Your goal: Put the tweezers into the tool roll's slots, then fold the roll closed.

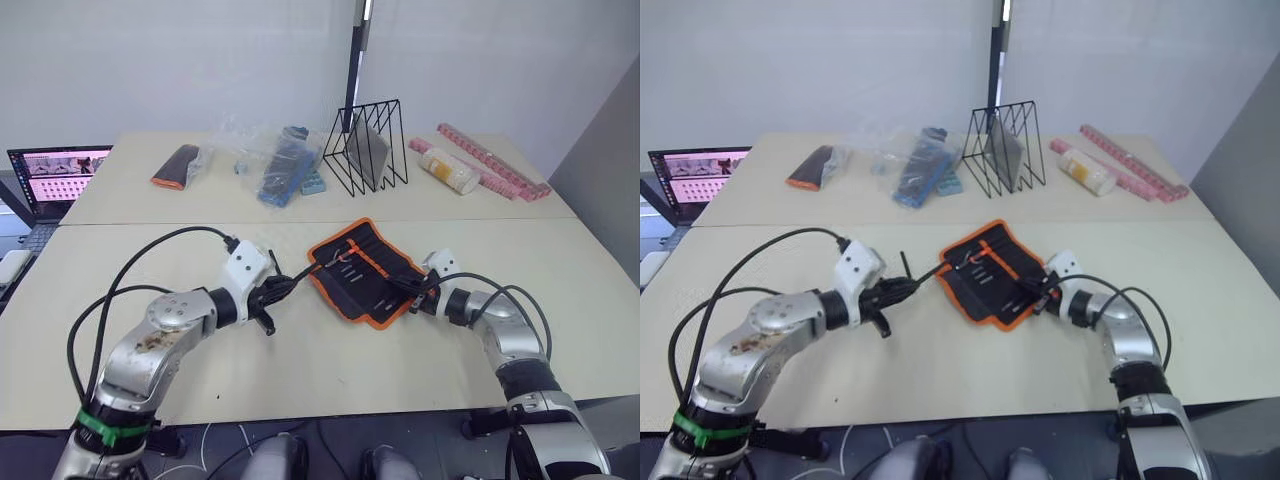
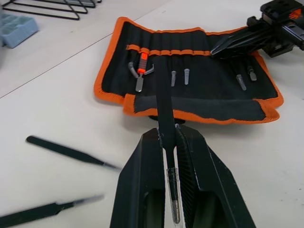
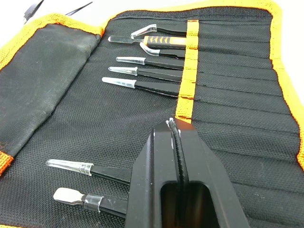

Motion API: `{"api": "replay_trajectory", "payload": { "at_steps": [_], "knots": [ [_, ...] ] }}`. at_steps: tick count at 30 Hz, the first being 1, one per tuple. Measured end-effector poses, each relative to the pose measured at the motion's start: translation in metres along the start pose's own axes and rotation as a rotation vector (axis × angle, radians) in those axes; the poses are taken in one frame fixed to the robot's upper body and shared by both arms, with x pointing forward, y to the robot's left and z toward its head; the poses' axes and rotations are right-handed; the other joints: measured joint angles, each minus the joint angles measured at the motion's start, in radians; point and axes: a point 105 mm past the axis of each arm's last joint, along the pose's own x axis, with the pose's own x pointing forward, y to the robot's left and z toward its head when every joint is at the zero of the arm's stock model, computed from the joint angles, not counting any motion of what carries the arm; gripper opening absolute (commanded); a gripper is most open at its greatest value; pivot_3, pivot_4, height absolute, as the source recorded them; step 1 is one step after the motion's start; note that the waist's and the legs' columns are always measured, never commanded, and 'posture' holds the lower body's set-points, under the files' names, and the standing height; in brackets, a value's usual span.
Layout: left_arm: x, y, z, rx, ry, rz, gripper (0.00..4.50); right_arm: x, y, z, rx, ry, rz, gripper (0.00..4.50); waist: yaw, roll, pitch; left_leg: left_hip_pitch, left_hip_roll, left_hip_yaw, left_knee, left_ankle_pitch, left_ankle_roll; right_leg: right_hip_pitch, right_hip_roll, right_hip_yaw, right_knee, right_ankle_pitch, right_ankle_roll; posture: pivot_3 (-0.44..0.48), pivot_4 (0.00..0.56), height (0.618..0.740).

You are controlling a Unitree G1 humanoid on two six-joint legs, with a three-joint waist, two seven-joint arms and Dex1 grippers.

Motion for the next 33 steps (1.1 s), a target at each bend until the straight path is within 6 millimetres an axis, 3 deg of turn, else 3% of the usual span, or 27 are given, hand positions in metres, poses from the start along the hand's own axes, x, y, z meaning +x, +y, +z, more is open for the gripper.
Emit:
{"api": "replay_trajectory", "payload": {
  "at_steps": [4,8,16,24,33],
  "knots": [
    [0.011,-0.01,0.01,0.026,0.028,-0.082,0.07,-0.002,0.002,0.0,-0.008,-0.003,-0.001,0.0,0.0,0.0,0.0,0.0,0.0,0.0,0.0,0.005,-0.008,0.0,0.0,0.0,0.0,0.0,0.0,0.0,0.15,0.704],
    [0.02,-0.012,0.007,0.018,0.085,-0.116,0.07,-0.006,0.002,-0.001,-0.012,-0.005,-0.011,0.0,0.002,0.0,0.001,0.0,0.0,0.0,-0.001,0.005,-0.008,0.0,0.0,0.0,0.0,0.0,0.0,0.0,0.15,0.704],
    [0.057,-0.018,0.018,0.044,0.128,-0.173,0.07,-0.011,0.002,-0.001,-0.005,0.003,-0.017,0.0,0.005,0.0,0.001,-0.001,0.0,-0.001,-0.001,0.005,-0.008,0.001,0.0,0.0,-0.001,0.0,0.0,0.0,0.15,0.704],
    [0.089,-0.025,0.007,0.015,0.193,-0.173,0.07,-0.015,0.002,-0.002,0.006,0.006,-0.023,0.0,0.005,-0.001,0.002,-0.001,-0.001,-0.001,-0.001,0.005,-0.008,0.001,-0.001,-0.001,-0.001,0.0,0.0,0.0,0.15,0.704],
    [0.109,-0.023,0.005,0.031,0.196,-0.153,0.07,-0.015,0.002,0.0,0.015,0.003,-0.029,0.0,0.003,-0.001,0.002,-0.004,-0.001,-0.001,0.0,0.005,-0.008,0.002,-0.001,-0.002,0.0,0.001,0.0,0.0,0.15,0.704]
  ]
}}
